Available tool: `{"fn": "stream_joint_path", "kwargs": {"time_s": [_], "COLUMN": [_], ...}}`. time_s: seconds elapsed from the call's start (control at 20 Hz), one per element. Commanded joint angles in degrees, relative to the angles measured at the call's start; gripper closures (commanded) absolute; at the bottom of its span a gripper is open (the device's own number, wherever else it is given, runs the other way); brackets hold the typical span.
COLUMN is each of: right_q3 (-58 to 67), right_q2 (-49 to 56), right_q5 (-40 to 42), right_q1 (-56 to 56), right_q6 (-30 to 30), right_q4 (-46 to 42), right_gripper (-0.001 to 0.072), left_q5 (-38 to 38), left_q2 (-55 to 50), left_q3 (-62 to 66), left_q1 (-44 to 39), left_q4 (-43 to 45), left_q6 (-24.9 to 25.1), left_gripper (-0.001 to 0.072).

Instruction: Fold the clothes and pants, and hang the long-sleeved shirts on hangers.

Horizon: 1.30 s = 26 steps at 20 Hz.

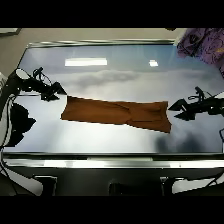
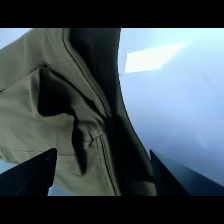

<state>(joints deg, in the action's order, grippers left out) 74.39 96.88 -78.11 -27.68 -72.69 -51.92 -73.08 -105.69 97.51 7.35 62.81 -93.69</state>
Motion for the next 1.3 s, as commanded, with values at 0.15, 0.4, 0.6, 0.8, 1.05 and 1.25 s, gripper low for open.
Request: {"fn": "stream_joint_path", "kwargs": {"time_s": [0.15,0.4,0.6,0.8,1.05,1.25], "right_q3": [-2.3,-2.3,-2.2,1.2,12.6,20.0], "right_q2": [5.3,7.1,6.4,-0.4,-10.1,-12.9], "right_q5": [1.6,2.0,2.0,-0.6,-7.3,-13.6], "right_q1": [-1.0,3.9,9.1,9.3,9.3,9.3], "right_q6": [6.9,7.5,6.4,-5.0,-16.9,-22.0], "right_q4": [7.5,9.5,8.3,-2.1,-13.0,-15.0], "right_gripper": [0.0047,0.0084,0.0665,0.0680,0.0680,0.0680], "left_q5": [-1.3,-1.3,-1.3,0.4,6.1,16.7], "left_q2": [0.4,0.4,0.4,0.3,-1.5,-4.8], "left_q3": [0.4,0.4,0.4,0.4,0.4,0.4], "left_q1": [0.1,0.0,-1.2,-4.8,-15.7,-27.6], "left_q4": [0.7,0.7,0.6,-1.9,-10.3,-19.3], "left_q6": [-0.9,-0.9,-0.9,-0.9,-0.9,-0.9], "left_gripper": [0.0121,0.0121,0.0121,0.0123,0.0672,0.0690]}}
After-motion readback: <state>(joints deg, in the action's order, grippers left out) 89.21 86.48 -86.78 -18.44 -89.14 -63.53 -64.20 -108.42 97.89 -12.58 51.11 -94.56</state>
